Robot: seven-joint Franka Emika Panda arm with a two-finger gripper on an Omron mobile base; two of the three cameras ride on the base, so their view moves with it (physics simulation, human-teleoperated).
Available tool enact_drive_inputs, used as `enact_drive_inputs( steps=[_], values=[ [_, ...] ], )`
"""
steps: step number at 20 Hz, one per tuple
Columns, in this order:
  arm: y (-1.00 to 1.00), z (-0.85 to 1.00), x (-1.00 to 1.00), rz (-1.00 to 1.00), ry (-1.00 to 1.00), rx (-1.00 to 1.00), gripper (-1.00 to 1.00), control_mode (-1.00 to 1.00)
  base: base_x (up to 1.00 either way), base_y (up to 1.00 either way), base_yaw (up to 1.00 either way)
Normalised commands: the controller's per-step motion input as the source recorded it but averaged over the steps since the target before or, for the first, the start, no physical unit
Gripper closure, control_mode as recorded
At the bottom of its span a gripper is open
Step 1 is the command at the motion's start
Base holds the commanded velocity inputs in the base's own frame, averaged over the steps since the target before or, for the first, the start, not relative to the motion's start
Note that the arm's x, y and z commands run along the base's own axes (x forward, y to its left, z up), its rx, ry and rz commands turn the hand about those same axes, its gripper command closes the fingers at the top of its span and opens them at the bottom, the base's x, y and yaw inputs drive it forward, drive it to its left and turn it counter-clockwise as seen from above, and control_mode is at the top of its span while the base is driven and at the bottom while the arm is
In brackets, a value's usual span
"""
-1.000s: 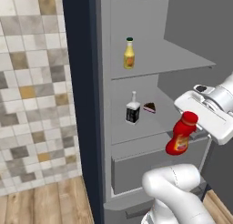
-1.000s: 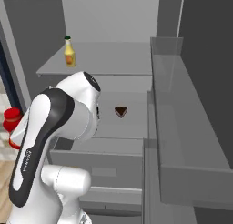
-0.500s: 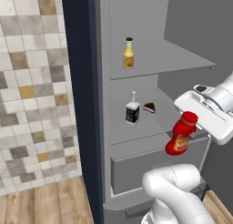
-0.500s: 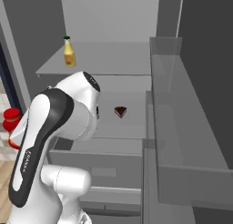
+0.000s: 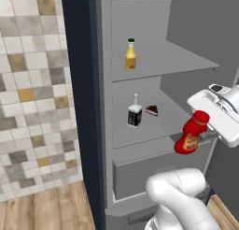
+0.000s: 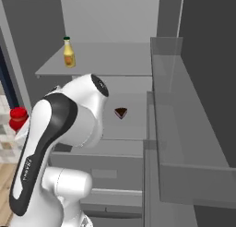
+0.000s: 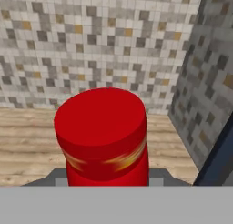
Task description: Place the mustard and ketchup from the counter to the top shelf of the fridge. If the existing items in the fridge are on the top shelf, move them to other shelves.
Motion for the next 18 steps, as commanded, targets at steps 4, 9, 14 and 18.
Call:
enact_drive_inputs(
  steps=[4,9,14,18],
  values=[
    [-0.49,0.22,0.26,-0.5,-0.17,0.04,1.0,-1.0,0.0,0.0,0.0],
    [-0.32,0.21,0.29,-0.65,-0.12,0.03,1.0,-1.0,0.0,0.0,0.0],
    [-0.3,0.34,0.42,-0.63,-0.04,0.05,1.0,-1.0,0.0,0.0,0.0],
    [-0.35,0.59,0.74,-0.49,0.0,0.08,1.0,-1.0,0.0,0.0,0.0]
  ],
)
